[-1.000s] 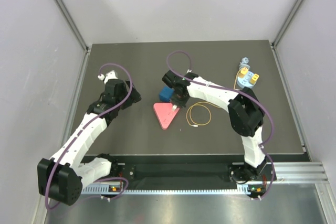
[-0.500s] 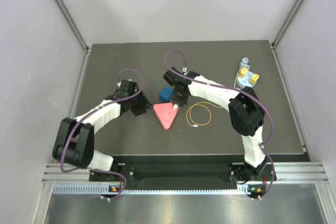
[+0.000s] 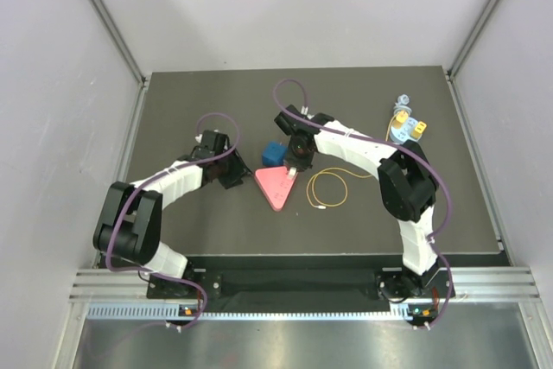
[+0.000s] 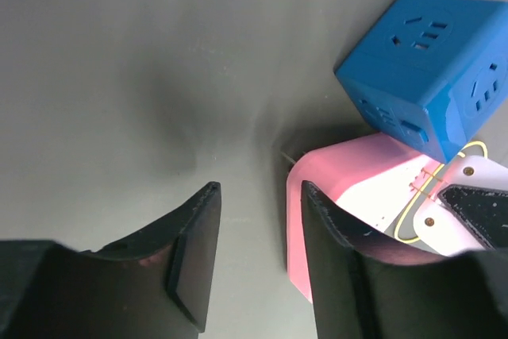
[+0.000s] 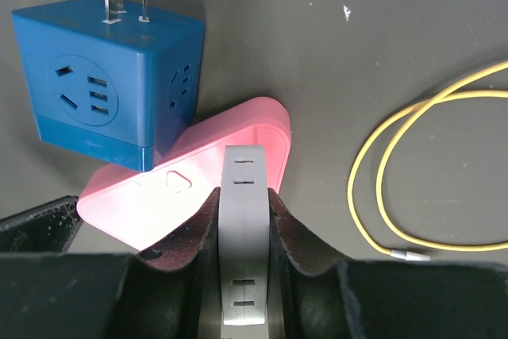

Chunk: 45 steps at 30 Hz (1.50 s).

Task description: Insert the plug

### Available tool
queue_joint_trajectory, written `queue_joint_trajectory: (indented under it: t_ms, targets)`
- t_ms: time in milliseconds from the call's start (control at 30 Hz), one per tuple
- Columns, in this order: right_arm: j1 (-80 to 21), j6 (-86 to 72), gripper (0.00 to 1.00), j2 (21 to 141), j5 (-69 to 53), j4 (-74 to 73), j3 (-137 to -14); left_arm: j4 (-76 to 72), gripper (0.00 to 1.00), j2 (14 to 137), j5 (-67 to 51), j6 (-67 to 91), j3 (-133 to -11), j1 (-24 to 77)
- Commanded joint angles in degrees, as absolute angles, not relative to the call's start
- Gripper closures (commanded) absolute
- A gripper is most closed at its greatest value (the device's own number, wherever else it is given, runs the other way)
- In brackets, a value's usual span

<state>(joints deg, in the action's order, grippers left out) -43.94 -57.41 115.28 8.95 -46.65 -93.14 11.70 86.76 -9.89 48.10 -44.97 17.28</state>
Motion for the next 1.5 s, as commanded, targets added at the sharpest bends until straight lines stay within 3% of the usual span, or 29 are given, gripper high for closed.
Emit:
queue_joint_trajectory:
  t_ms: [0, 367, 1167, 1467]
  targets:
    - [-43.77, -55.55, 1.0, 116.63, 6.42, -45.7, -94.31, 7.64, 0.49, 85.17, -9.15, 48.78, -45.61, 17.31]
    - [-43.68, -54.84, 1.0, 116.1, 7.47, -45.79, -93.87, 6.42, 0.47, 87.98, -11.77, 49.13, -49.31, 17.84]
    - [-44.21, -54.67, 1.0, 113.73, 7.82, -43.16, -91.59, -1.58, 0.79, 88.33, -13.62, 52.03, -40.87, 24.17]
    - [-44.47, -55.63, 1.0, 112.59, 5.54, -39.56, -89.3, -2.37, 0.85, 89.65, -13.97, 52.47, -40.87, 25.05]
